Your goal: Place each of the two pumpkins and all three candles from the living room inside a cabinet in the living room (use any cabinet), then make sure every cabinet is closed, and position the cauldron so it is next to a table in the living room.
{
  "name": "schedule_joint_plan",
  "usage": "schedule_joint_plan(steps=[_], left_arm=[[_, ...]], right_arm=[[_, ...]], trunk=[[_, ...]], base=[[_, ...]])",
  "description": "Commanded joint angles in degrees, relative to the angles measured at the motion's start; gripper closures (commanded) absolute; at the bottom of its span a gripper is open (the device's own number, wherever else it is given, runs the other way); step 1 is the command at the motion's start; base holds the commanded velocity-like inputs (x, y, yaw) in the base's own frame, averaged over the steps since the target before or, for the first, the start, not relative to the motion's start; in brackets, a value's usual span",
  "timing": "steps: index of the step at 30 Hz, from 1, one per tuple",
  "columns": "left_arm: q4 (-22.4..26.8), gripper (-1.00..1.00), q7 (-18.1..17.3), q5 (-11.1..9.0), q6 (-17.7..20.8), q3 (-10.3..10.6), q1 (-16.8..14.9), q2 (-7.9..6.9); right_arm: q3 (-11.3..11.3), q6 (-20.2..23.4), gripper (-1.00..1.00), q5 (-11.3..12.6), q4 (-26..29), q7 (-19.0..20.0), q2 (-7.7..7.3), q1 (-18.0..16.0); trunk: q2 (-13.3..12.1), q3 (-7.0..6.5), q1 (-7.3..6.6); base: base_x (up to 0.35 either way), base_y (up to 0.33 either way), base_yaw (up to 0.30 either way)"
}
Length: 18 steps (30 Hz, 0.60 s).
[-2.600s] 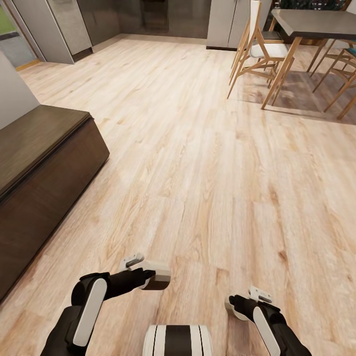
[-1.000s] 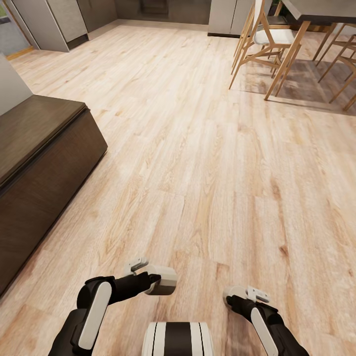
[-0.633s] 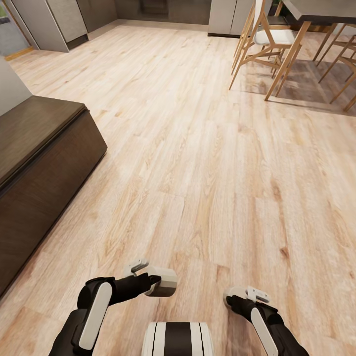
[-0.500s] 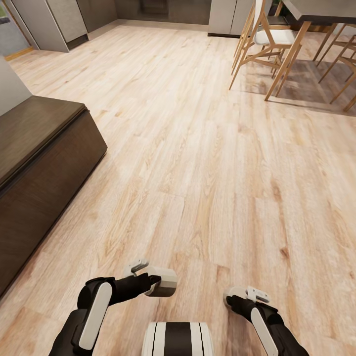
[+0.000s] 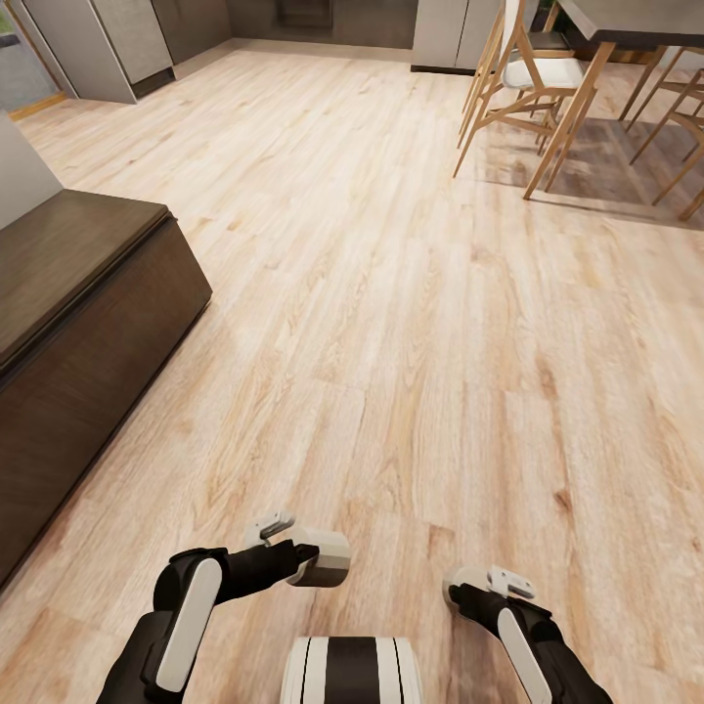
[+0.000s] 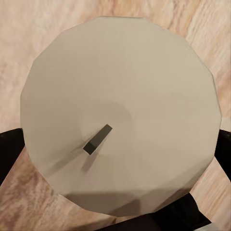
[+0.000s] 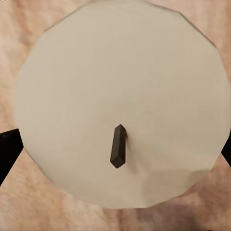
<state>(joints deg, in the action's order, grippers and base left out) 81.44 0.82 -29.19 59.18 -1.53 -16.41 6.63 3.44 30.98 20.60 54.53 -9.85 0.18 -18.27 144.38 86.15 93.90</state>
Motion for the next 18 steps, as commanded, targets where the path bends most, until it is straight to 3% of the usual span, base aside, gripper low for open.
schedule_joint_plan(steps=[1,3,4,18], left_arm=[[0.04,1.0,0.07,-0.3,0.31,-0.13,-0.02,0.05],[0.04,1.0,0.07,-0.32,0.32,-0.14,-0.02,0.05],[0.04,1.0,0.07,-0.33,0.32,-0.14,-0.02,0.05],[0.04,1.0,0.06,-0.3,0.32,-0.1,-0.02,0.14]], right_arm=[[0.05,0.21,-1.0,0.67,0.08,-0.45,0.03,-0.01],[0.06,0.21,-1.0,0.67,0.06,-0.45,0.03,-0.01],[0.07,0.21,1.0,0.67,0.05,-0.44,0.01,-0.01],[0.07,0.22,1.0,0.67,0.05,-0.44,0.03,-0.01]], trunk=[[0.01,0.04,-0.01],[0.01,0.04,-0.01],[0.01,0.04,-0.01],[-0.01,-0.41,-0.06]], base=[[0.0,0.0,0.0],[0.0,0.0,0.0],[0.0,0.0,0.0],[0.0,0.0,0.0]])
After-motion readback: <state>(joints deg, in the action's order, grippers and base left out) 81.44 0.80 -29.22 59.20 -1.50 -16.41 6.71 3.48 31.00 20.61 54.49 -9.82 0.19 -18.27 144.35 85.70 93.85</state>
